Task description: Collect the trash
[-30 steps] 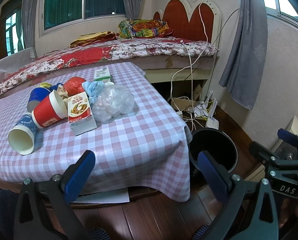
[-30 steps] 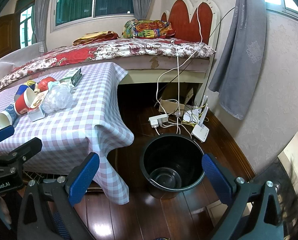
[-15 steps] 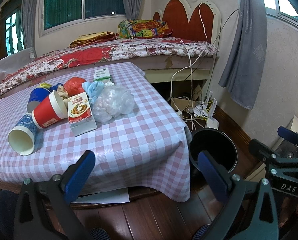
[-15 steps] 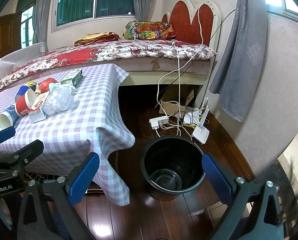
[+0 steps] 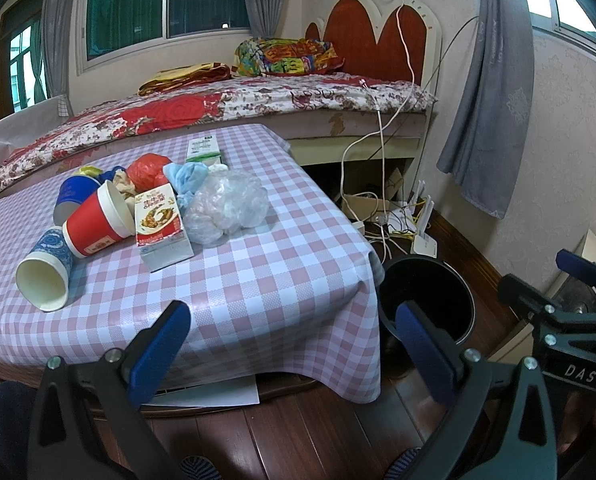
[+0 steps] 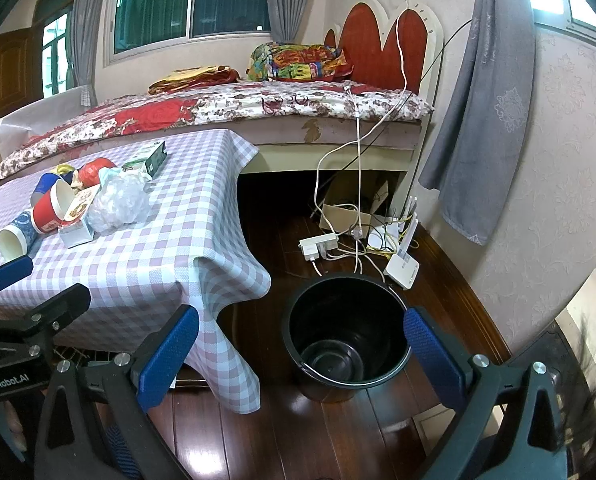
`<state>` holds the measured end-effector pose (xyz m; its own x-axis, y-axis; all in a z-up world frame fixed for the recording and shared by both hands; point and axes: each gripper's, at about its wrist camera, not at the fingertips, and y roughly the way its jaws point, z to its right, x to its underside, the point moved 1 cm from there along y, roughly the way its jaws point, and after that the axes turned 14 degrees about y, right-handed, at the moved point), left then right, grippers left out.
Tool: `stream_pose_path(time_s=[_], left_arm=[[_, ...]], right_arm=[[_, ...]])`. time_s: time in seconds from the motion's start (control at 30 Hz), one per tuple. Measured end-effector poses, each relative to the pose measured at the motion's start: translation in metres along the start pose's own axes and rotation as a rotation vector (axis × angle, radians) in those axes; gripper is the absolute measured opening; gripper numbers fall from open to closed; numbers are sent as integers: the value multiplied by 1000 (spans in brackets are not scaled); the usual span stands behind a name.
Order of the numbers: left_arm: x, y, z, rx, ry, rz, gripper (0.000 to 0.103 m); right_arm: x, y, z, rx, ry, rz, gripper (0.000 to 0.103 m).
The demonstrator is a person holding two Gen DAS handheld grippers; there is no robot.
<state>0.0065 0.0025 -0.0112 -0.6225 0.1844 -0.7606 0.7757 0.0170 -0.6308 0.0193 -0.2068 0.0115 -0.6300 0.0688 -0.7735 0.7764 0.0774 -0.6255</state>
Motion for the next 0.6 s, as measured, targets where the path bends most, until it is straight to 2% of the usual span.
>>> stream_pose_path(time_s=[0.6], left_arm=[[0, 0, 0, 0, 1, -1, 103]], right_arm=[[1, -1, 0, -1, 2, 1, 103]])
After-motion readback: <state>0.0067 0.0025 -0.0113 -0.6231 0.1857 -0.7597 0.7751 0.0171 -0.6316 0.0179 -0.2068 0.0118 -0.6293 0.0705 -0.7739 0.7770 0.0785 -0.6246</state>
